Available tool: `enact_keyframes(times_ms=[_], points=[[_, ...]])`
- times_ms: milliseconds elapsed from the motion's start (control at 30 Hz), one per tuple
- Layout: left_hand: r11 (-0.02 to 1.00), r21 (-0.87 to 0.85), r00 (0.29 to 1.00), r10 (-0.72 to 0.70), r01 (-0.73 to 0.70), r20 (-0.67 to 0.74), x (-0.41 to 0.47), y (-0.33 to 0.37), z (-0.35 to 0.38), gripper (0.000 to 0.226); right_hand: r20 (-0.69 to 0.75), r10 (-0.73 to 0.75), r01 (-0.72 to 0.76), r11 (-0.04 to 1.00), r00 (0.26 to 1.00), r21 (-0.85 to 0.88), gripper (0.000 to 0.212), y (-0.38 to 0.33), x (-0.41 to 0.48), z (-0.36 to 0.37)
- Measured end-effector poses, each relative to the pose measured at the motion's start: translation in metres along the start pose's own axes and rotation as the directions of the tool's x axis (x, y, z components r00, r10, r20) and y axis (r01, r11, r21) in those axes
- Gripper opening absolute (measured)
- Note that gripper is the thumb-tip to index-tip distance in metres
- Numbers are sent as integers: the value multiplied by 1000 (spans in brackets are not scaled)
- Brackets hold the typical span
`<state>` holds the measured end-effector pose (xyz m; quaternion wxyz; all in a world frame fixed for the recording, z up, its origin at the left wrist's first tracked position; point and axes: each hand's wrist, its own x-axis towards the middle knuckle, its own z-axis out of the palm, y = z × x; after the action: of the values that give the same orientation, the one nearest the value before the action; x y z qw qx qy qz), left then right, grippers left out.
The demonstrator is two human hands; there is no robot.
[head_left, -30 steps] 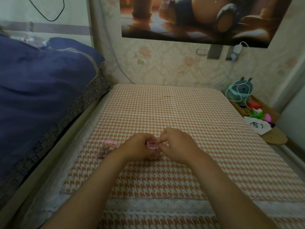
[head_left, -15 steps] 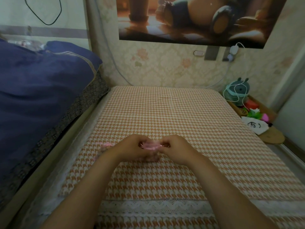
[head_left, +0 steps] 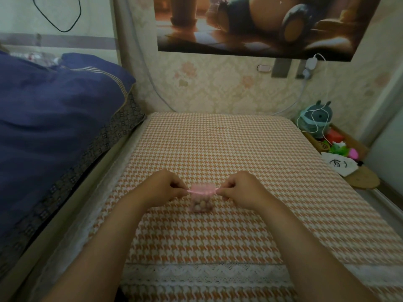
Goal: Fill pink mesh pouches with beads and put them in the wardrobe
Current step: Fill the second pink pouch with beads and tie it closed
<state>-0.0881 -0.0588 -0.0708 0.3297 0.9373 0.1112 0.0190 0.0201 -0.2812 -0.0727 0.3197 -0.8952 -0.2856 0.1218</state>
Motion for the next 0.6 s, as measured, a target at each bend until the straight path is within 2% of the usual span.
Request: enact_keyframes(times_ms=[133,267,367,533,600], points=[[1000,9,1000,-28,28,6,-2,-1,-4,18,50,60,-67,987,997,148,21,-1,0,-1],[997,-23,998,-69,69,-12,-5,-5,-8,24,71,262,-270,900,962,343,15,3,2,0],[995,-14,994,-101,101,-32,-6,-10,-11,23,82,373,-375,845,924,381,21,7,2,0],[994,-33,993,-108,106,-50,-3,-11,-10,26,122,367,-378,790,922,483,16,2,4,1],[989,-65,990,-135,132,-49,-4,-14,-12,24,155,382,-408,785,911,466,17,3,4,0]])
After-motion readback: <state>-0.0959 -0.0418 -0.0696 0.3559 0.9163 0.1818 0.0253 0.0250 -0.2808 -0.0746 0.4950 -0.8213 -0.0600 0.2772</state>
